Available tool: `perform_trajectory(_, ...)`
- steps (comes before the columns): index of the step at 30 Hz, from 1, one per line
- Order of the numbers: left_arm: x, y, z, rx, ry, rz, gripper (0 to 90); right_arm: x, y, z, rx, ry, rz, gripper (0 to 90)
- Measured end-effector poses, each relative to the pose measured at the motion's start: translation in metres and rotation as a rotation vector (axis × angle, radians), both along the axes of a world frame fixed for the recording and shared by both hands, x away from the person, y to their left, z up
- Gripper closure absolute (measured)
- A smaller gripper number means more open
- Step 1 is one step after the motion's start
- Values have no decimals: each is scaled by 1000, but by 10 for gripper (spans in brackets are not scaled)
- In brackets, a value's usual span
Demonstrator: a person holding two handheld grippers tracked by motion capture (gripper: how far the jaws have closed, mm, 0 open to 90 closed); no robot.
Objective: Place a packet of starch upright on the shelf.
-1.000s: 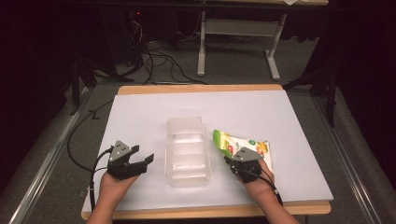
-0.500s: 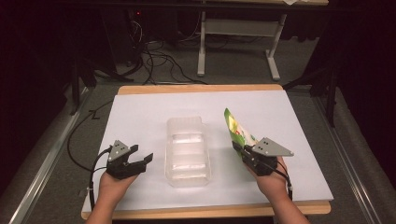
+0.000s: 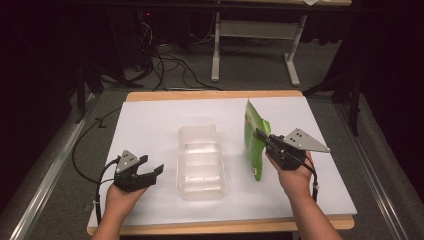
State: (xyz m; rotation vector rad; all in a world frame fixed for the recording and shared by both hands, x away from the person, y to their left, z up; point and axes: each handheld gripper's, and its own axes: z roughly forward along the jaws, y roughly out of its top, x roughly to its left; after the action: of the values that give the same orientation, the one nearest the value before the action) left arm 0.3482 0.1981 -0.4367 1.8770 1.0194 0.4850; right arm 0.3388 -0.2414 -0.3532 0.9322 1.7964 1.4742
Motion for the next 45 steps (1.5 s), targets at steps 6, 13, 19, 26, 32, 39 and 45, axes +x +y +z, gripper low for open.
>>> perform_trajectory(6,0,0,0,2,2,-1,308,-2,5,0,42,-17,13,900)
perform_trajectory(13,0,-1,0,5,3,-5,308,-4,7,1,48,-42,-2,900)
perform_trajectory(19,0,-1,0,6,4,-6,308,-7,0,-14,44,-20,-26,900)
perform_trajectory(26,-1,-3,-1,5,4,-9,308,-15,-14,-34,76,38,-34,892)
perform_trajectory(32,-1,-3,-1,8,6,-12,308,-13,-16,-42,98,76,-16,806)
perform_trajectory(39,-1,-3,-1,4,6,-11,308,-3,-7,-55,54,140,-8,715)
perform_trajectory(45,-1,-3,-1,3,6,-11,308,2,-13,-59,55,176,-31,773)
